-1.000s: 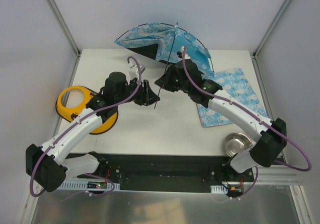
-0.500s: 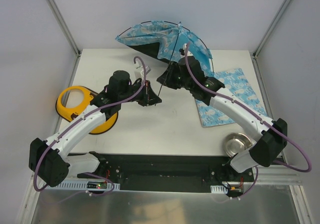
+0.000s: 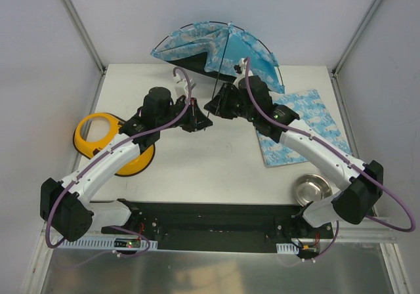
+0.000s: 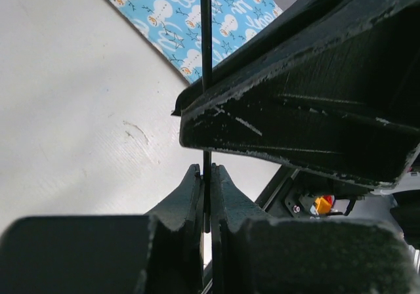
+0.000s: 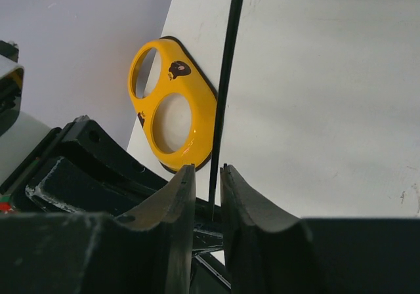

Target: Set up the pet tent

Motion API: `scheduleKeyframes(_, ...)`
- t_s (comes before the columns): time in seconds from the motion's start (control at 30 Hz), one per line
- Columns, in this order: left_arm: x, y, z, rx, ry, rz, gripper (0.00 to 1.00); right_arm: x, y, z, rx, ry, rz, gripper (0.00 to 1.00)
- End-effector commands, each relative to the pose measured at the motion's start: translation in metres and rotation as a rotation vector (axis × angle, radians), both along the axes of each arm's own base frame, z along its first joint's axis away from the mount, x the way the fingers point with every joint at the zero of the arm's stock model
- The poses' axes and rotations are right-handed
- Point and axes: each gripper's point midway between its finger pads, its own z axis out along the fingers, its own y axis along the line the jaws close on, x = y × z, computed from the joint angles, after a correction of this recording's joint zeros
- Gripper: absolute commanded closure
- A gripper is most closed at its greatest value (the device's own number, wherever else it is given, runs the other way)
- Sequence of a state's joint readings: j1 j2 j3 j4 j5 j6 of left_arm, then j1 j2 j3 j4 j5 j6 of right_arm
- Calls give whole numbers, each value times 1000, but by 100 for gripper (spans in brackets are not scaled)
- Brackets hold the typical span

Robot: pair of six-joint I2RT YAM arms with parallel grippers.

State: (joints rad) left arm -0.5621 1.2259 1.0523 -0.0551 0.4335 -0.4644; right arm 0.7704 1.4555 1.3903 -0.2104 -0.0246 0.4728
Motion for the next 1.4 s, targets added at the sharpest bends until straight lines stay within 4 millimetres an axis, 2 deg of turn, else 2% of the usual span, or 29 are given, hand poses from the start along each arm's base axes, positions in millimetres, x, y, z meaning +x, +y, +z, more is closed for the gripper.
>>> scheduleKeyframes(0.0, 27, 4, 29, -38, -107, 84, 100, -3, 8, 9, 15, -40, 51, 74)
scheduleKeyframes(0.07, 26, 3, 28, -38, -107, 77, 100, -1, 11, 7, 9, -37, 55, 78)
scheduleKeyframes(0.17, 24, 3, 30, -44, -114, 64, 100, 2, 12, 2, -1, -30, 51, 97)
scheduleKeyframes(0.27, 24, 4, 32, -46, -116, 61, 100, 5, 9, 2, -8, -36, 34, 100)
scheduleKeyframes(0.3, 24, 5, 32, -46, -117, 64, 96, 6, 7, 4, -8, -43, 25, 100)
scheduleKeyframes(0.4, 26, 13, 39, -53, -134, 74, 62, 7, 2, 5, -14, -47, 14, 100)
scheduleKeyframes(0.43, 27, 17, 42, -62, -134, 78, 54, 6, 1, 5, -14, -47, 13, 100)
scheduleKeyframes(0.5, 30, 26, 54, -86, -146, 88, 45, 6, -1, 6, -18, -46, 14, 100)
scheduleKeyframes(0.63, 39, 52, 76, -130, -180, 129, 36, 5, -1, 4, -22, -31, 14, 100)
scheduleKeyframes(0.73, 47, 62, 80, -122, -217, 150, 32, 5, 1, 7, -18, -31, 18, 100)
scheduleKeyframes(0.87, 71, 72, 79, -104, -230, 200, 31, 4, 0, 14, -23, -35, 24, 100)
scheduleKeyframes(1.0, 112, 76, 77, -113, -254, 248, 30, 1, -6, 21, -27, -36, 24, 100)
scheduleKeyframes(1.13, 151, 67, 60, -115, -280, 226, 32, -3, -8, 25, -17, -27, 37, 100)
scheduleKeyframes(1.2, 168, 60, 45, -108, -313, 194, 31, -4, -7, 29, -5, -22, 44, 100)
scheduleKeyframes(1.37, 192, 49, 37, -141, -485, 148, 28, -5, -4, 36, 18, -12, 60, 100)
